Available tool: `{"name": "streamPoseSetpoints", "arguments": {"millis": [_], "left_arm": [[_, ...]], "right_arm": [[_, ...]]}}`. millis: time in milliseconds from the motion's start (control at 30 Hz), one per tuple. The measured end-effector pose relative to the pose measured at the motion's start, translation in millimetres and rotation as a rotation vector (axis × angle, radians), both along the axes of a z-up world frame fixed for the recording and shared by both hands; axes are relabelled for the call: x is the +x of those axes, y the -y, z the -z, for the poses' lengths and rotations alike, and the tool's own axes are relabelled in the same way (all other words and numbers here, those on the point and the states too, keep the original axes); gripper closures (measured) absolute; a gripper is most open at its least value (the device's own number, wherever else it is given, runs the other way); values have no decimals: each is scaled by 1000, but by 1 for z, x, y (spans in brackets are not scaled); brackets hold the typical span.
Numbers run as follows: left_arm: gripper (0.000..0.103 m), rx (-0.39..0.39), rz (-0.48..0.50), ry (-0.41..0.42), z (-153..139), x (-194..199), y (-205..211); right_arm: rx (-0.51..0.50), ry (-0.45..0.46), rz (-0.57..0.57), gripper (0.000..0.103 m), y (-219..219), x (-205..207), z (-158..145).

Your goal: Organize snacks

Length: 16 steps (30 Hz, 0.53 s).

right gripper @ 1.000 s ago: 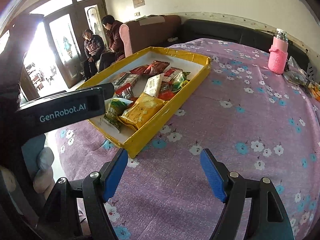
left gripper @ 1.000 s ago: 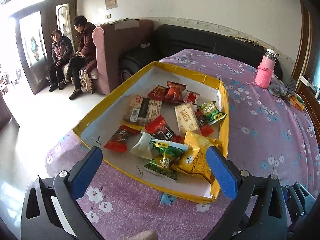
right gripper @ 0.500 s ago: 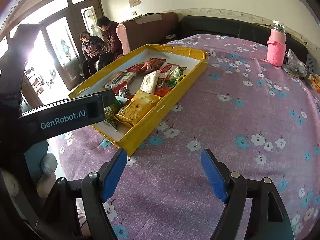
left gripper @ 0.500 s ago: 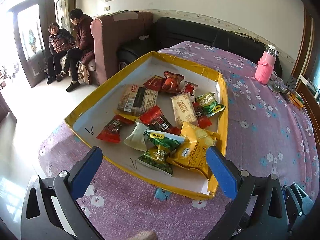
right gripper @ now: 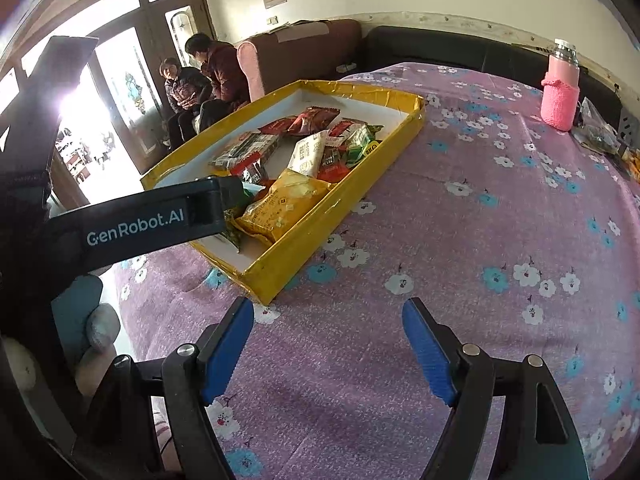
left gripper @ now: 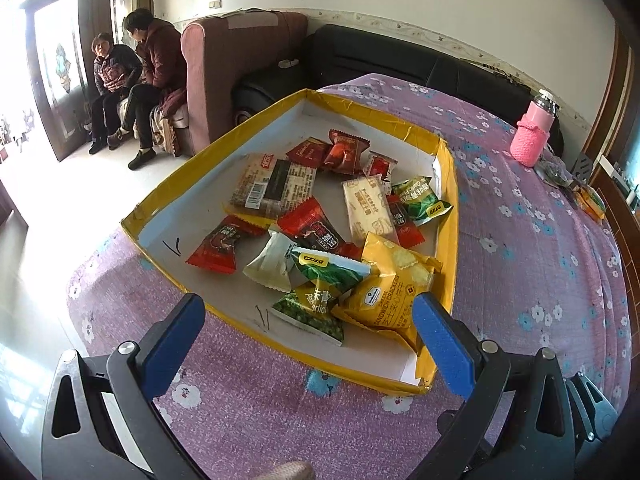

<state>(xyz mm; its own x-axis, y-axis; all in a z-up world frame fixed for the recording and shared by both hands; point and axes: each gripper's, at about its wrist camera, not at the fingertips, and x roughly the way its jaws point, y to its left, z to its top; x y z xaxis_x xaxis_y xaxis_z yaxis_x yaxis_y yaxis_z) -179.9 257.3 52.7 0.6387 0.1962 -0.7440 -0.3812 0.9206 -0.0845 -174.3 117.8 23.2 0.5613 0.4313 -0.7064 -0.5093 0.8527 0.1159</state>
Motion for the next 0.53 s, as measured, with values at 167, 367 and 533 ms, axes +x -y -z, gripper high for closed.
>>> {"name": "streamPoseSetpoints", "arguments": {"millis": [167, 367, 533], "left_arm": [[0, -9, 7, -4, 2, 1, 0], [0, -40, 12, -12, 5, -1, -1], [0, -42, 8, -17, 4, -3, 0]], "right_arm": [[-2, 2, -6, 25, -2, -2, 1], [0, 4, -14, 25, -3, -4, 1], [9, 3, -13, 25, 0, -5, 0]]}}
